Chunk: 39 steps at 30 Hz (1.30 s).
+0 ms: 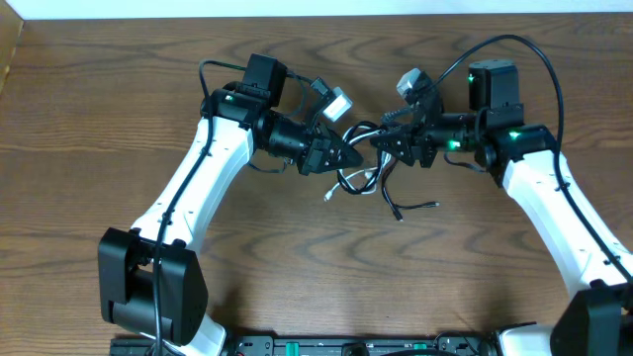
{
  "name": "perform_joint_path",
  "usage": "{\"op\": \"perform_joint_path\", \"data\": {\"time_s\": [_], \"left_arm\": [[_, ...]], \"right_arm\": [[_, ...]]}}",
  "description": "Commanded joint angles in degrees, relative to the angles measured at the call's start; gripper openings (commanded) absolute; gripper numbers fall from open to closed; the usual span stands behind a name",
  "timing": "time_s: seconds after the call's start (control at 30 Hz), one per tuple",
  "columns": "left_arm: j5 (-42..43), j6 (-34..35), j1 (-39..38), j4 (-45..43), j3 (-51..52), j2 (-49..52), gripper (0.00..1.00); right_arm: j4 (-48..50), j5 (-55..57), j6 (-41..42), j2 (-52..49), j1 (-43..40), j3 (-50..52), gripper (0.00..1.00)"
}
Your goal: Untangle cables
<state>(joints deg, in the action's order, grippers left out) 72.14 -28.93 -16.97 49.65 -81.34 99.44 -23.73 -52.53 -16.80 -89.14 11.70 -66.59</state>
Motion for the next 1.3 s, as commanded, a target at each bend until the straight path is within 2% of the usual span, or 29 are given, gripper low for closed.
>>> {"op": "perform_joint_path", "data": {"time_s": [0.0,0.1,0.23,0.27,0.3,0.33,0.37,0.47,0.57,0.77,0.87,0.93,1.1,1.27], "left_arm": [[7.2,-0.3,0.2,-0.3,-0.3,-0.6,0.08],[7.1,0.5,0.2,-1.2,-0.3,-0.6,0.07],[6.5,0.5,0.2,-3.6,-0.3,-0.6,0.07],[5.5,0.7,0.2,-4.1,-0.3,-0.6,0.08],[3.7,0.7,0.2,-4.8,-0.3,-0.6,0.14],[1.2,2.0,0.4,-5.4,-0.3,-0.6,0.26],[-1.7,4.4,0.6,-5.9,-0.3,-0.7,0.32],[-7.8,8.7,1.6,-6.3,-0.3,-0.7,0.42],[-8.2,8.7,3.4,-6.4,-0.4,-1.1,0.48],[-8.2,8.9,8.2,-7.3,-1.3,-4.6,0.53],[-8.2,14.7,10.0,-10.5,-1.3,-6.5,0.53],[-8.2,17.1,10.1,-12.3,-1.3,-7.2,0.53],[-8.8,17.0,7.8,-14.3,-1.3,-7.0,0.53],[-19.1,16.7,4.6,-13.7,-1.3,-4.9,0.53]], "right_arm": [[0.9,0.7,-1.7,-2.6,-0.4,-0.2,0.46],[1.4,0.7,-1.7,-2.9,-0.3,-0.2,0.40],[1.6,1.4,-0.7,-2.9,-0.4,-0.2,0.18],[1.4,1.8,-0.3,-2.9,-0.4,-0.2,0.15],[1.4,1.9,-0.1,-2.8,-0.4,-0.2,0.14],[1.3,2.0,0.0,-2.9,-0.4,-0.2,0.15],[1.3,2.1,0.0,-2.9,-0.5,-0.2,0.14],[1.2,2.8,0.0,-2.8,-0.5,-0.2,0.14],[0.7,2.9,0.0,-2.9,-0.5,-0.2,0.14],[-0.5,2.9,-0.9,-2.8,-0.5,-0.2,0.13],[-1.8,2.9,-1.5,-2.9,-0.3,-0.2,0.14],[-2.8,2.9,-2.2,-2.9,-0.3,-0.2,0.14],[-3.4,2.6,-2.1,-2.8,0.8,-0.2,0.14],[-3.7,3.0,-0.8,-2.9,0.9,-0.2,0.13]]}}
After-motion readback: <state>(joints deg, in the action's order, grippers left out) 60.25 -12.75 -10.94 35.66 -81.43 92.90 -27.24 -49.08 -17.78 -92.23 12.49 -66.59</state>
